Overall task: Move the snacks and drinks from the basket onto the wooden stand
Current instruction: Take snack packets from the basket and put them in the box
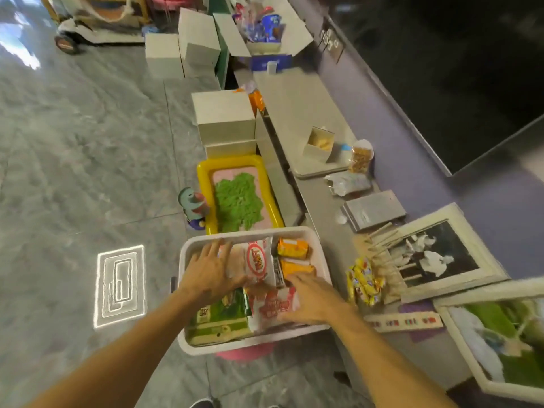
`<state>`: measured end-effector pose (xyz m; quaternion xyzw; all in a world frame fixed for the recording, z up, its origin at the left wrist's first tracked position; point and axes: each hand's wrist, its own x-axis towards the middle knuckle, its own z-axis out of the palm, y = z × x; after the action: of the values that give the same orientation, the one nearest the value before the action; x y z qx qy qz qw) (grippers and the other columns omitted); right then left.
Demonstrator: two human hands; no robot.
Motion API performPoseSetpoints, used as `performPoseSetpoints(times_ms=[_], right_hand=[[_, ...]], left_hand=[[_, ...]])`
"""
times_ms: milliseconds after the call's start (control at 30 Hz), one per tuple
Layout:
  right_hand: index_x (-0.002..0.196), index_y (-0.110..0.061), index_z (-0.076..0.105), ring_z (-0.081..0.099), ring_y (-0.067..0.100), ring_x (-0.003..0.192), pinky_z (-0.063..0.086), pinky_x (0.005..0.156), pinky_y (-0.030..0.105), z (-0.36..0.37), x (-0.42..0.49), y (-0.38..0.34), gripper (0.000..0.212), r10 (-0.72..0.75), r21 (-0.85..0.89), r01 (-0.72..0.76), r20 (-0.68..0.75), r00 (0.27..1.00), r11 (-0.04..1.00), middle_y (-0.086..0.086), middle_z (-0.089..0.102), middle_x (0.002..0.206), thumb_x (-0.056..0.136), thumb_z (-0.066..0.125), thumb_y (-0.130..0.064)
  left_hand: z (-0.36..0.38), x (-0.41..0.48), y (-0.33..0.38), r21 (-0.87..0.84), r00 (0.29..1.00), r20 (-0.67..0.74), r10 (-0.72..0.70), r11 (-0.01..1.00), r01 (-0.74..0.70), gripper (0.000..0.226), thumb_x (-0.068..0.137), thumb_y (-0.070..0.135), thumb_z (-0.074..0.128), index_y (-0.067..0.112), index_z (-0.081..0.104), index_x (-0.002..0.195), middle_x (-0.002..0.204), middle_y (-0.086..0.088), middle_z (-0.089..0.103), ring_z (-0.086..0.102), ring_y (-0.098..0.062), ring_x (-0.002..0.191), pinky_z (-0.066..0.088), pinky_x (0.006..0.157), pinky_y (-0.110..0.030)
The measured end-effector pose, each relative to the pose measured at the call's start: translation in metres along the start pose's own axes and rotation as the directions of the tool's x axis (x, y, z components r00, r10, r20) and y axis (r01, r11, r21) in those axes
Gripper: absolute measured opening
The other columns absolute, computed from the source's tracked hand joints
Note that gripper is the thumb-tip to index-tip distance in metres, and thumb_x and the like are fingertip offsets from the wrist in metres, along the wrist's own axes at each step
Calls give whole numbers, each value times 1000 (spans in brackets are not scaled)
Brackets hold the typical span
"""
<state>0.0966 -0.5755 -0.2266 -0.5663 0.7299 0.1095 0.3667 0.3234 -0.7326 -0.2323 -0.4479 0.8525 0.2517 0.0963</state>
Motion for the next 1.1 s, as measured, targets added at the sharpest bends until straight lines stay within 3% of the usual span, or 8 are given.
performPoseSetpoints(times_ms=[133, 200, 300, 433, 633, 833, 1100], right_hand=[[170, -22, 19, 20, 27, 163, 13, 134, 44, 41, 39, 40, 118, -153, -148, 163, 76, 985, 975, 4, 21, 177, 82, 75, -75], [171, -22, 19, 19, 26, 163, 13, 134, 44, 53, 48, 50, 117, -200, -174, 208, 60, 978, 963, 4, 21, 177, 82, 76, -74], [167, -24, 26, 30, 23, 156, 23, 131, 44, 61, 56, 58, 113, -259, -189, 258, 16, 966, 948, 1, 32, 171, 79, 75, -76], [161, -28, 36, 47, 20, 143, 42, 120, 44, 62, 57, 60, 102, -301, -179, 293, -19, 954, 939, -2, 46, 160, 80, 77, -73], [148, -25, 47, 55, 17, 131, 48, 110, 41, 46, 31, 48, 86, -288, -121, 271, -149, 946, 955, -5, 57, 145, 81, 74, -73], [152, -26, 46, 56, 15, 130, 45, 109, 31, -48, -39, 19, 89, -270, -80, 258, -303, 914, 963, -7, 58, 147, 80, 76, -71], [160, -29, 38, 58, 17, 133, 53, 107, 38, -248, -206, -28, 102, -153, -6, 174, -505, 850, 985, -6, 55, 152, 79, 73, -81]], left_hand=[[50, 29, -17, 34, 999, 3, 33, 999, -33, 123, 67, 102, 48, 39, 7, 164, 175, -1, 5, 14, -32, 159, 27, 124, -61], [62, 35, -21, 51, 998, -8, 65, 997, -65, 123, 67, 97, 57, 40, 5, 164, 175, 0, 2, 10, -33, 160, 28, 123, -62], [70, 39, -23, 77, 992, -54, 110, 991, -106, 123, 67, 88, 68, 34, 14, 163, 173, -4, 11, 11, -33, 159, 29, 124, -60], [69, 44, -24, 42, 983, -124, 135, 991, -130, 96, 76, 49, 89, 19, 44, 155, 160, -9, 42, 30, -34, 150, 41, 116, -58], [41, 29, -23, 29, 969, -195, 152, 988, -149, 87, 75, 61, 85, 20, 58, 147, 145, -5, 60, 50, -31, 133, 49, 107, -53], [-62, -6, 2, -35, 947, -295, 131, 988, -147, 88, 76, 57, 86, 15, 57, 148, 144, -9, 59, 52, -31, 130, 55, 100, -53], [-304, -86, 91, -52, 833, -537, 133, 980, -190, 83, 74, 51, 91, 9, 64, 141, 135, -10, 64, 69, -31, 106, 60, 83, -44]])
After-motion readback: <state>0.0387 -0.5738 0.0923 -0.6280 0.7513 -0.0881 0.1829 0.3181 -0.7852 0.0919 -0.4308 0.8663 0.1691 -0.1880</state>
